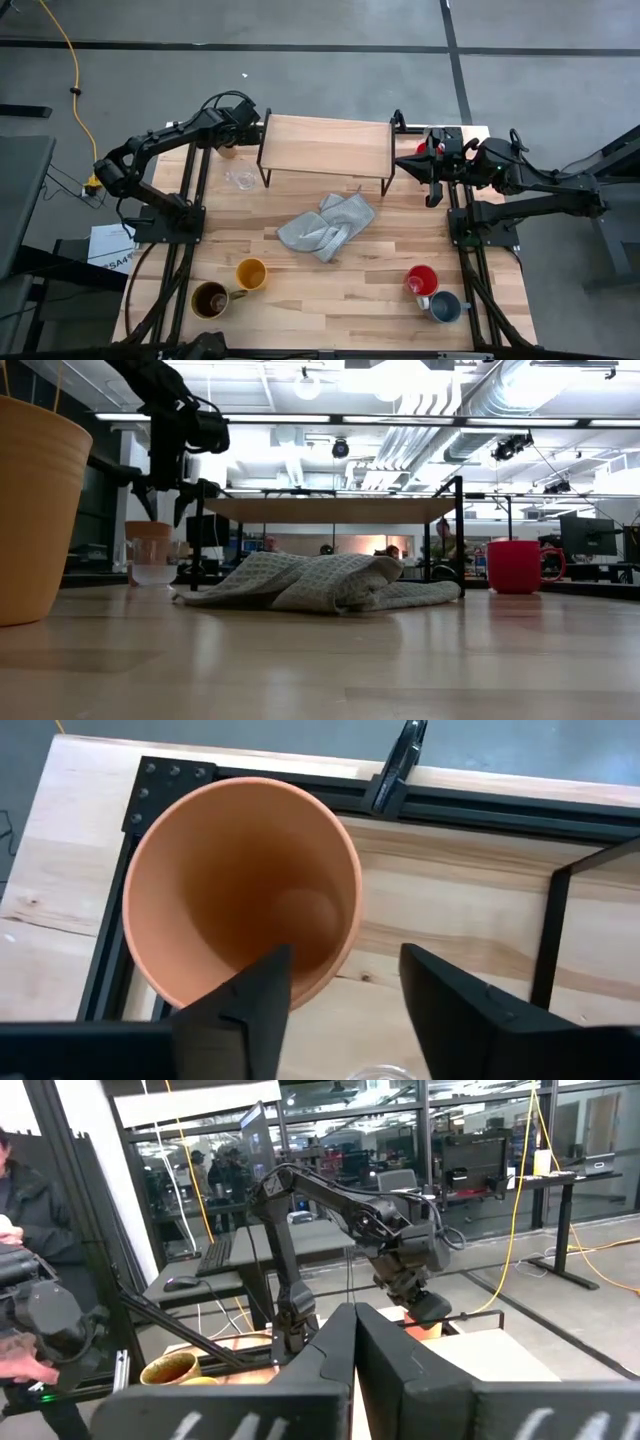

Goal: Stack small to large cups/mugs on shelf
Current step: Put the orange cup on the shelf

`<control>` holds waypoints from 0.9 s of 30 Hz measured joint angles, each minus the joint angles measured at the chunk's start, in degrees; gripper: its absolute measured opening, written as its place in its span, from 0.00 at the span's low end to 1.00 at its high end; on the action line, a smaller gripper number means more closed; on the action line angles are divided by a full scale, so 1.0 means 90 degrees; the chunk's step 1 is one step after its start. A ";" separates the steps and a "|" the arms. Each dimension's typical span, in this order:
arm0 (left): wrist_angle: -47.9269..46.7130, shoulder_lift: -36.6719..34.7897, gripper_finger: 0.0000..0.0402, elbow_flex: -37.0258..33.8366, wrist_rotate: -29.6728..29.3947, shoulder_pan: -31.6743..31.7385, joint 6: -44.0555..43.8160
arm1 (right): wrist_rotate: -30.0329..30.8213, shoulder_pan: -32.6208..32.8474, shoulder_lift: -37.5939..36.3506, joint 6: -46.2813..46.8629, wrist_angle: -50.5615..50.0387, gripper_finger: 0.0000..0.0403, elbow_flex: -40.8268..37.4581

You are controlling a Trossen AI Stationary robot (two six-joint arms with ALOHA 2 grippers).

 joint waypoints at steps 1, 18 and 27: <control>0.0000 0.0000 0.38 0.0000 -0.0007 -0.0002 -0.0002 | 0.0000 -0.0002 -0.0001 0.0000 0.0001 0.00 0.0000; -0.0020 0.0000 0.13 0.0000 -0.0014 -0.0005 0.0180 | 0.0000 -0.0002 0.0000 0.0000 0.0001 0.00 0.0000; -0.0104 0.0000 0.28 0.0000 0.0032 -0.0005 0.0333 | 0.0000 -0.0001 -0.0002 0.0000 0.0001 0.00 0.0000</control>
